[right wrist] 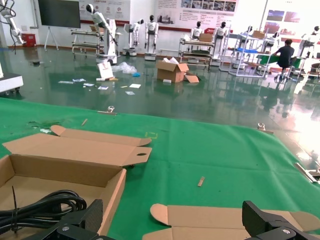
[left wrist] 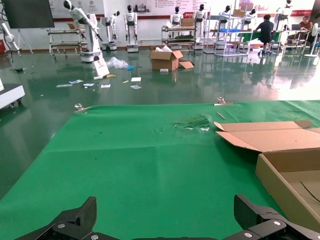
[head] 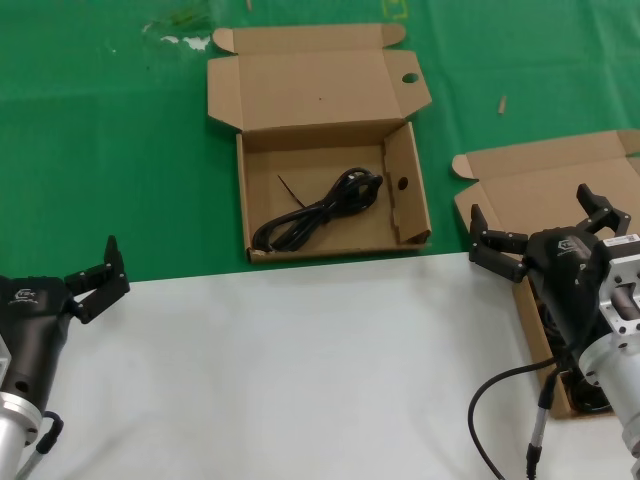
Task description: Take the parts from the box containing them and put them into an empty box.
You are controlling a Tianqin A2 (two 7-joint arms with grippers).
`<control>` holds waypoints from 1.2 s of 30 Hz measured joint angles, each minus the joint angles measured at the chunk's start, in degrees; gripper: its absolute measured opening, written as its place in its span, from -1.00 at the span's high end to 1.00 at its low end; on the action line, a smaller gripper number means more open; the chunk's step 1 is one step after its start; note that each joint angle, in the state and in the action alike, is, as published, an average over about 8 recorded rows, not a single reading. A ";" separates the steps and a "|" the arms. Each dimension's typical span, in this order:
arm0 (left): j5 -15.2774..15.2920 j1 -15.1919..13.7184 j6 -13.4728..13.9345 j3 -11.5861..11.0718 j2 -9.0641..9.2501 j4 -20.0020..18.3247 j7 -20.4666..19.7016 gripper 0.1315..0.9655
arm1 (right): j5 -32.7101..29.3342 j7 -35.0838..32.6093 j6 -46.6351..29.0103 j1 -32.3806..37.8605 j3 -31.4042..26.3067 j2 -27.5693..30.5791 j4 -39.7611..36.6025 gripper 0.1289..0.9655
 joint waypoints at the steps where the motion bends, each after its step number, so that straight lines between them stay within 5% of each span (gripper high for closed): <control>1: 0.00 0.00 0.00 0.00 0.00 0.00 0.00 -1.00 | 0.00 0.00 0.00 0.00 0.00 0.00 0.00 -1.00; 36: 0.00 0.00 0.00 0.00 0.00 0.00 0.00 -1.00 | 0.00 0.00 0.00 0.00 0.00 0.00 0.00 -1.00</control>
